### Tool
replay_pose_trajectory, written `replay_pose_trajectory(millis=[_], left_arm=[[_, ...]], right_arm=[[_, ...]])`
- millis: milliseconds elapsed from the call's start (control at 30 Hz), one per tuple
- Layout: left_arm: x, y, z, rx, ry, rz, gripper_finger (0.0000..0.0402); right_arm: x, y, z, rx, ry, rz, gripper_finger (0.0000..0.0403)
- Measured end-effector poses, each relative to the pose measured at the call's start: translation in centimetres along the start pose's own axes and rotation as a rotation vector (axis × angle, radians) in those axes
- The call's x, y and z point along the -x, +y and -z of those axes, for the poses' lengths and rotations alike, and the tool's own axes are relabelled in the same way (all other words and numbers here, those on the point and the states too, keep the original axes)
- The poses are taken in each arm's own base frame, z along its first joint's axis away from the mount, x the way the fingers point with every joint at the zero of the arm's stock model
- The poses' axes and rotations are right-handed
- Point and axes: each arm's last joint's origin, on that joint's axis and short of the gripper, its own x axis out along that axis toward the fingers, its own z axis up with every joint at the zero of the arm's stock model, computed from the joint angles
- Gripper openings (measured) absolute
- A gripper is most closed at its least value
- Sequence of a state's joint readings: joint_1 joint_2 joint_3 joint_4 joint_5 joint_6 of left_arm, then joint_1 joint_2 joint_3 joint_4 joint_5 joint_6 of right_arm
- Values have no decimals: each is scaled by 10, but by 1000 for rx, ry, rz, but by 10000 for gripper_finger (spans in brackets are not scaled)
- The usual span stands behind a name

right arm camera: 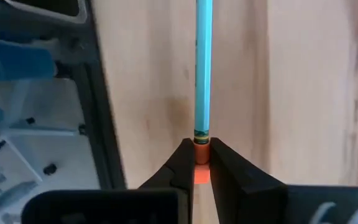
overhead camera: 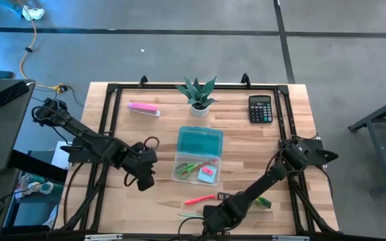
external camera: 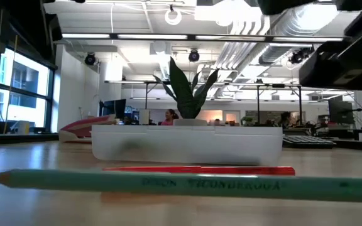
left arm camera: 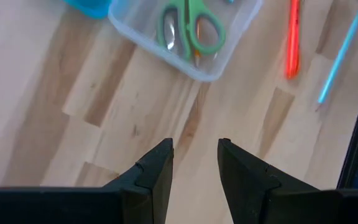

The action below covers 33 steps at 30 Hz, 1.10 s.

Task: Pack school essentials
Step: Put the blue pencil into the blue supply box

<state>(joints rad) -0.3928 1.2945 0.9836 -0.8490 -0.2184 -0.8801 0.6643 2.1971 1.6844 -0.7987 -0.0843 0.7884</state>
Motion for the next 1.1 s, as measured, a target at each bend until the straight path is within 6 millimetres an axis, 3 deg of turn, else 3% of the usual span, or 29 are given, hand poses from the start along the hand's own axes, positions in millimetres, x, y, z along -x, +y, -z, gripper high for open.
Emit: replay_pose_trajectory(millis=[600, 900, 1100], left_arm=[[31, 36, -19, -37, -107, 14, 115], [31, 42, -18, -69, -78, -21, 115], [31, 45, -16, -90, -52, -49, 115]], right_arm=[[4, 13, -14, -196, -217, -76, 20], [7, 14, -21, -285, -332, -77, 20], [26, 16, -31, -311, -412, -11, 20]])
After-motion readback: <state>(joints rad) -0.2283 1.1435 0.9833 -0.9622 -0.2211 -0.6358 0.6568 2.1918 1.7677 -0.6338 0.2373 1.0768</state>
